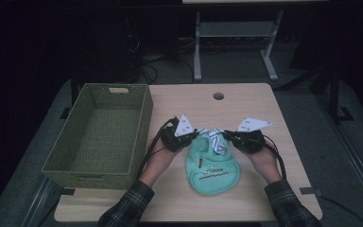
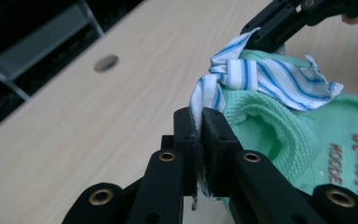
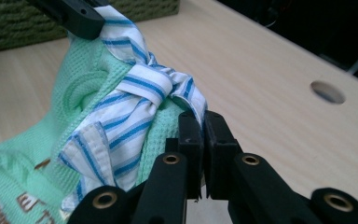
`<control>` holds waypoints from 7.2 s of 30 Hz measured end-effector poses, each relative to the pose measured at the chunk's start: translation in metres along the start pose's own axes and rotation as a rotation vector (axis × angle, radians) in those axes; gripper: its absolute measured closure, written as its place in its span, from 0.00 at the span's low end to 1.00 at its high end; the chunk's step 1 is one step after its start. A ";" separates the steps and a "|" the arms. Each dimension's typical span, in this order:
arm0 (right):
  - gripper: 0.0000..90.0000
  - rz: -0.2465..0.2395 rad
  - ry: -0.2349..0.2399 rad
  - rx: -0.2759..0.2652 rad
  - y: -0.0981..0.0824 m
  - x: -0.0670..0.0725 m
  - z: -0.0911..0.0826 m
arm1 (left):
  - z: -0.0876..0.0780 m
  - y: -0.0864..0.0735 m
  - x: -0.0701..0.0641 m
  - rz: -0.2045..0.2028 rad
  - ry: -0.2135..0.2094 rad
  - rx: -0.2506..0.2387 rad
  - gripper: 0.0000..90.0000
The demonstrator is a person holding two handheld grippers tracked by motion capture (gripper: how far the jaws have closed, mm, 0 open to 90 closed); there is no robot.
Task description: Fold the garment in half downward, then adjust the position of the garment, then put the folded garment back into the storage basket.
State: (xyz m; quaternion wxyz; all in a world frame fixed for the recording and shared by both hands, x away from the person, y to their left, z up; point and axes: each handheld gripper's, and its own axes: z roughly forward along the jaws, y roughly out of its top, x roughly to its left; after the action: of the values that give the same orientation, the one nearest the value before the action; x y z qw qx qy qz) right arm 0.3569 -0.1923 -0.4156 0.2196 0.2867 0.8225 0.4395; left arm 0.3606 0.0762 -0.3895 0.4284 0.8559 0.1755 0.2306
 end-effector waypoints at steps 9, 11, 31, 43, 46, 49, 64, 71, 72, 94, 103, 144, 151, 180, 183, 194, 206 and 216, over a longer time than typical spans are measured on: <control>0.94 -0.038 -0.027 -0.085 0.021 -0.001 -0.019 | -0.020 0.016 -0.007 0.046 0.003 -0.048 0.93; 0.94 -0.033 -0.016 -0.075 0.013 0.003 -0.020 | -0.021 0.009 -0.015 0.055 -0.022 -0.025 0.93; 0.92 0.002 0.126 0.015 -0.042 0.036 -0.037 | -0.021 -0.032 -0.061 -0.039 -0.227 0.084 0.90; 0.79 0.060 0.166 0.025 -0.055 0.034 -0.059 | -0.035 -0.032 -0.066 -0.128 -0.317 0.092 0.71; 0.83 0.066 0.157 -0.002 -0.045 0.032 -0.064 | -0.039 -0.029 -0.060 -0.149 -0.304 0.071 0.78; 0.88 0.065 0.160 -0.026 -0.034 0.028 -0.065 | -0.039 -0.028 -0.054 -0.184 -0.300 0.077 0.88; 0.98 0.025 0.261 0.104 -0.036 0.044 -0.030 | -0.004 -0.040 -0.073 -0.170 -0.348 0.193 0.96; 0.98 0.038 0.292 0.193 -0.055 0.048 -0.023 | 0.007 -0.047 -0.081 -0.143 -0.358 0.251 0.95; 0.98 0.033 0.297 0.192 -0.057 0.048 -0.021 | 0.009 -0.048 -0.082 -0.141 -0.358 0.257 0.95; 1.00 0.034 0.358 0.175 -0.055 0.060 -0.019 | 0.019 -0.052 -0.054 -0.129 -0.269 0.287 0.98; 1.00 0.046 0.279 0.114 -0.037 0.036 -0.017 | -0.005 -0.037 -0.057 -0.215 -0.312 0.182 1.00; 1.00 0.101 0.271 0.236 -0.043 0.001 0.025 | 0.007 -0.051 -0.087 -0.126 -0.336 0.273 1.00; 1.00 0.094 0.277 0.240 -0.049 0.009 0.013 | 0.003 -0.056 -0.068 -0.155 -0.291 0.276 1.00; 0.54 0.137 0.187 0.177 -0.080 0.016 -0.036 | -0.012 -0.041 -0.032 -0.164 -0.239 0.246 0.75; 0.42 0.135 0.143 0.165 -0.084 0.014 -0.040 | -0.012 -0.034 -0.029 -0.141 -0.271 0.260 0.67; 0.24 0.184 0.006 0.204 -0.102 0.010 -0.051 | 0.001 -0.021 -0.029 -0.059 -0.355 0.316 0.51; 0.20 0.183 -0.001 0.210 -0.104 0.012 -0.046 | 0.026 -0.025 -0.046 -0.046 -0.422 0.415 0.38; 0.20 0.186 -0.007 0.212 -0.104 0.012 -0.046 | 0.039 -0.028 -0.055 -0.026 -0.417 0.440 0.27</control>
State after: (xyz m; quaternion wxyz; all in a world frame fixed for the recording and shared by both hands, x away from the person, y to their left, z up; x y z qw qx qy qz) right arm 0.2910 -0.2583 -0.4817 0.1491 0.3848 0.8334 0.3677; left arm 0.3330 0.0391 -0.4466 0.2624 0.9547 0.1405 0.0010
